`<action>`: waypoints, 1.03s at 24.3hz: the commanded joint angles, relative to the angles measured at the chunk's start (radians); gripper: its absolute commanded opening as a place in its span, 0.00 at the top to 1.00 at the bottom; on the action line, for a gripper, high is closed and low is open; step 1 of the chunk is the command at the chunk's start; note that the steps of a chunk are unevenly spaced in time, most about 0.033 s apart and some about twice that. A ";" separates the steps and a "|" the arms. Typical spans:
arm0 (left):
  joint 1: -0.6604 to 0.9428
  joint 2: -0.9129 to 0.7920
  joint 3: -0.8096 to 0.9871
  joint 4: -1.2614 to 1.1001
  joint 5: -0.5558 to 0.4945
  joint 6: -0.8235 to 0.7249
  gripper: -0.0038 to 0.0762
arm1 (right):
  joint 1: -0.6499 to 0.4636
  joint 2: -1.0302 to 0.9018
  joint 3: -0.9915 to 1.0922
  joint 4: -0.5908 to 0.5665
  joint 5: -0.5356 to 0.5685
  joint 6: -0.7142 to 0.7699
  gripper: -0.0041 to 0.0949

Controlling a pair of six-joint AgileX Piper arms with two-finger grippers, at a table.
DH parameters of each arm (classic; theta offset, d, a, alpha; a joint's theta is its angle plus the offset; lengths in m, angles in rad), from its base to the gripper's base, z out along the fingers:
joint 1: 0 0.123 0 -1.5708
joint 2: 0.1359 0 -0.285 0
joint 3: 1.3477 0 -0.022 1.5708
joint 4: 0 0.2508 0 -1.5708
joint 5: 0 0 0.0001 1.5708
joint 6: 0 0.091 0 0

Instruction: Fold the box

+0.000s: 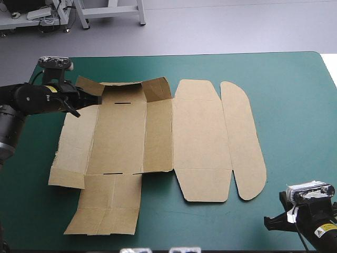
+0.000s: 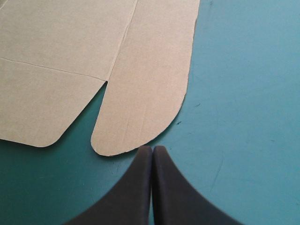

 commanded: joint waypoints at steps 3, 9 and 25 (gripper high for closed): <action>0.262 0.016 -0.040 -0.249 0.030 0.136 0.96 | 0.000 0.009 -0.027 0.012 -0.055 -0.008 0.98; 0.538 0.066 -0.040 -0.306 0.150 0.181 0.96 | 0.000 0.009 -0.027 0.012 -0.055 -0.008 0.98; 0.601 0.306 -0.040 -0.292 0.237 0.285 0.96 | 0.000 0.009 -0.027 0.012 -0.055 -0.008 0.98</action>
